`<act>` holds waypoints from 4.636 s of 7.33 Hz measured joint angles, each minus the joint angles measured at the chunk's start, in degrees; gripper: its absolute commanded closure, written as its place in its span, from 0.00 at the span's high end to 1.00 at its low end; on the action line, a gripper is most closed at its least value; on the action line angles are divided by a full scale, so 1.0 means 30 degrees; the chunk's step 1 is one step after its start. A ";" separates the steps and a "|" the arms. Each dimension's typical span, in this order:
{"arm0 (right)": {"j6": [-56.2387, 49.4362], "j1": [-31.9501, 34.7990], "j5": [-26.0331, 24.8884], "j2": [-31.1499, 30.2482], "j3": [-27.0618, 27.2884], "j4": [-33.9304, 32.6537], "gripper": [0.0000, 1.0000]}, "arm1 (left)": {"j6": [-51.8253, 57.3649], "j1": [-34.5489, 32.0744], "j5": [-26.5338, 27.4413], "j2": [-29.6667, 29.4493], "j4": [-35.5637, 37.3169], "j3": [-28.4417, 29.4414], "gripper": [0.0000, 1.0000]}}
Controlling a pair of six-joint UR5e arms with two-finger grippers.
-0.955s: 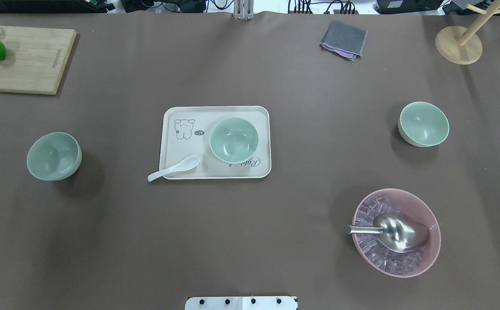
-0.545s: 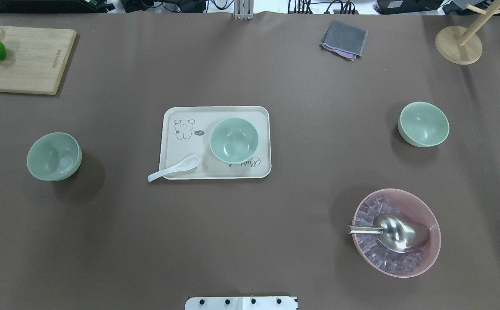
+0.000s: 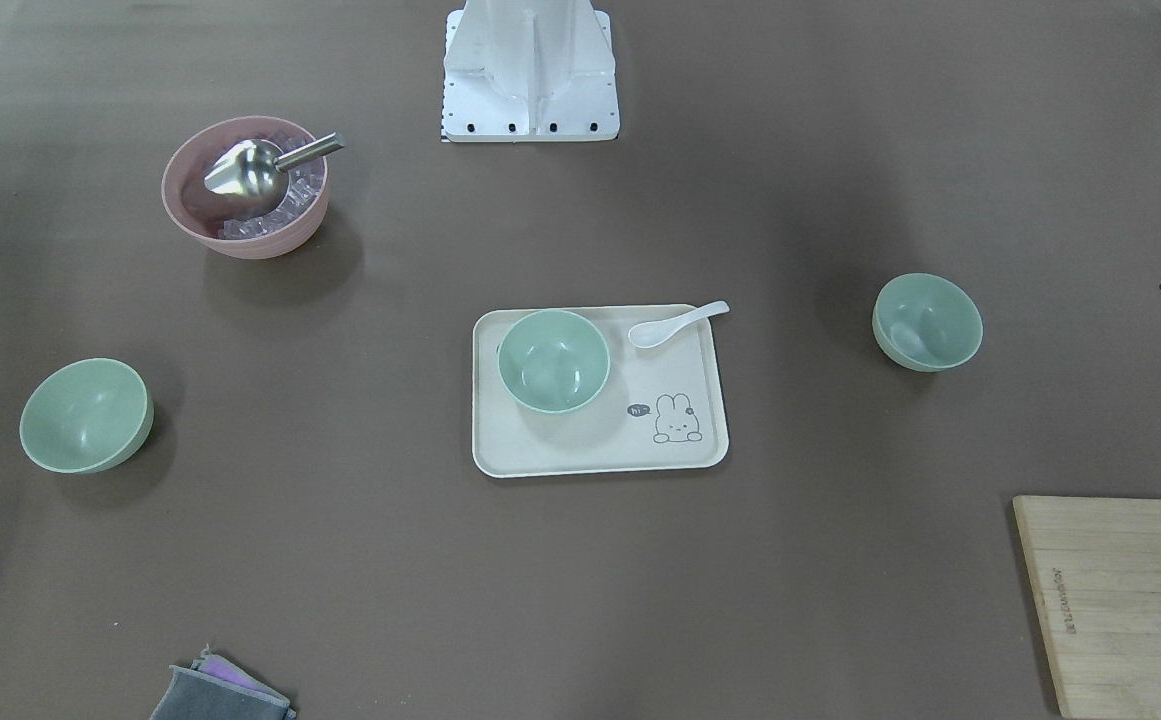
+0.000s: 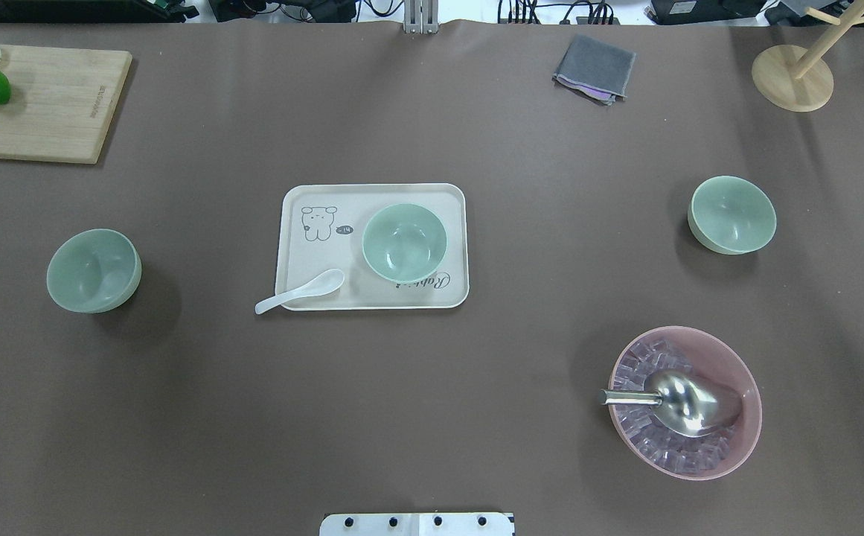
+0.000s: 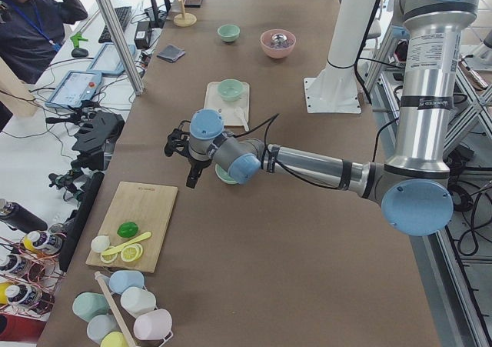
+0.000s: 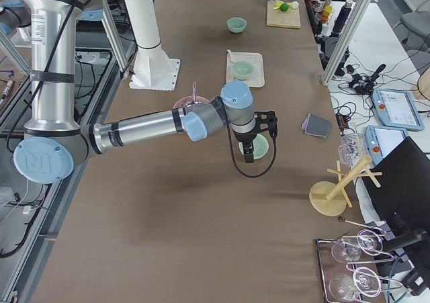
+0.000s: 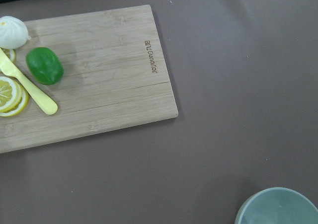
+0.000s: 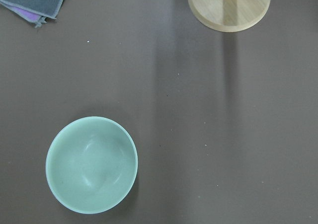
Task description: Stack green bowls together
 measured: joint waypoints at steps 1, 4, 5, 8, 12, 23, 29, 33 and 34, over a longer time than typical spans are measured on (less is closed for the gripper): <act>0.1059 -0.0922 -0.0816 0.0344 -0.0142 -0.0005 0.98 | -0.1496 0.1340 0.0939 -0.0457 -0.0022 0.0477 0.98; 0.1928 -0.1819 -0.1708 0.0582 -0.0321 0.0087 0.99 | -0.3996 0.3363 0.2587 -0.0286 -0.0695 0.0948 0.95; 0.1953 -0.1846 -0.1742 0.0570 -0.0291 0.0100 0.99 | -0.4808 0.3853 0.2688 0.0132 -0.1360 0.0907 0.95; 0.1965 -0.1860 -0.1942 0.0328 -0.0219 0.0589 0.99 | -0.5901 0.5387 0.3104 0.1571 -0.2329 0.0261 0.87; 0.1966 -0.1861 -0.1984 -0.0043 -0.0244 0.1442 0.99 | -0.6074 0.6468 0.3727 0.1975 -0.2828 0.0156 0.47; 0.1966 -0.1862 -0.1984 -0.0166 -0.0193 0.1498 0.99 | -0.5982 0.6713 0.3819 0.1851 -0.2850 0.0251 0.22; 0.1966 -0.1862 -0.1984 -0.0261 -0.0157 0.1502 0.99 | -0.5901 0.6736 0.3822 0.1801 -0.2831 0.0275 0.00; 0.1965 -0.1861 -0.1979 -0.0262 -0.0164 0.1502 0.99 | -0.5861 0.6705 0.3803 0.1651 -0.2656 -0.0184 0.00; 0.1965 -0.1862 -0.1966 -0.0263 -0.0160 0.1502 0.99 | -0.5926 0.6694 0.3785 0.1332 -0.1996 -0.0688 0.00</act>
